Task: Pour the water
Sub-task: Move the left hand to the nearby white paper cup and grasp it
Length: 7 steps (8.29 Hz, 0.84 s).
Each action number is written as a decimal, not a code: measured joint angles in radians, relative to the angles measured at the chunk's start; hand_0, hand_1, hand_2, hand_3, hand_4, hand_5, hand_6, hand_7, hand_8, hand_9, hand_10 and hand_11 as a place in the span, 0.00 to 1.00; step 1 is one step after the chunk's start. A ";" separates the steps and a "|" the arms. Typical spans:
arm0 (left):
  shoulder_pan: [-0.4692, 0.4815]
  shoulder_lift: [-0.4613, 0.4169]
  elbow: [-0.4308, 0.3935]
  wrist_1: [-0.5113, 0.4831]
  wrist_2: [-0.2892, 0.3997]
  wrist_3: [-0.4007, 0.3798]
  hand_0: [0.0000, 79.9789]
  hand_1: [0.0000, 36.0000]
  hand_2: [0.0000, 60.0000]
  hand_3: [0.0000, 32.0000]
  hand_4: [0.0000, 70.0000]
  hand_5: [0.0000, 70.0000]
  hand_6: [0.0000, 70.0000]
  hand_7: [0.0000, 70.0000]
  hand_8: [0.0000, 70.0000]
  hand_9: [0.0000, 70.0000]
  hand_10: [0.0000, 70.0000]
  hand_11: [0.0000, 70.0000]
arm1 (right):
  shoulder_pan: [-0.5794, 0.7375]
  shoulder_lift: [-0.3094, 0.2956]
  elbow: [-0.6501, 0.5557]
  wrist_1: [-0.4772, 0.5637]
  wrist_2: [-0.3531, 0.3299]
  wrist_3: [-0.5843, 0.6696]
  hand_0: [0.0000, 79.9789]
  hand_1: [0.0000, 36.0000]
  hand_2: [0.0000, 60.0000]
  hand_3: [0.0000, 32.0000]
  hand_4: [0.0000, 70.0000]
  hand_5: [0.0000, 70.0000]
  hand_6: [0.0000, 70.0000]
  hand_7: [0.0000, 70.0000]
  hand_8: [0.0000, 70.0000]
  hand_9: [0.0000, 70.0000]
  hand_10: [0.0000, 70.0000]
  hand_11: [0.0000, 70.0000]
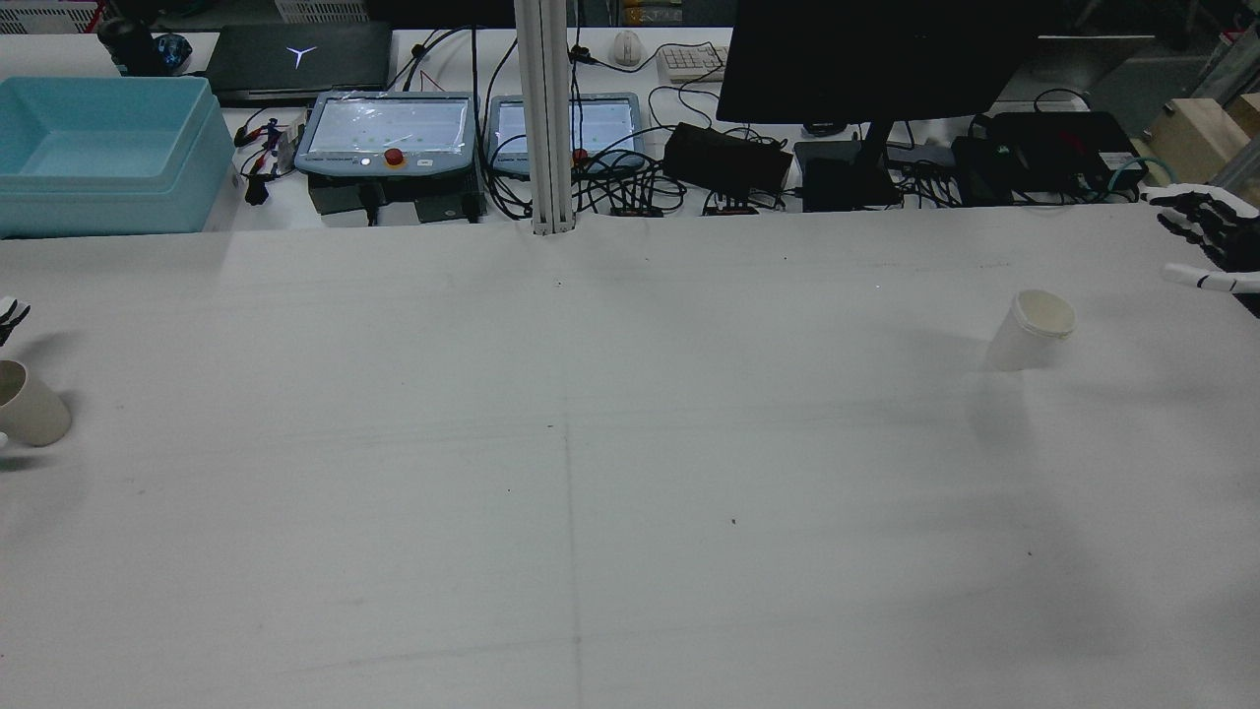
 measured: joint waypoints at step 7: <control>0.048 -0.022 -0.004 0.017 -0.037 -0.009 0.57 0.31 0.47 0.00 0.79 1.00 0.09 0.20 0.00 0.02 0.04 0.06 | -0.002 0.000 -0.004 0.000 0.000 -0.001 0.60 0.46 0.29 0.00 0.08 0.47 0.14 0.27 0.02 0.08 0.09 0.15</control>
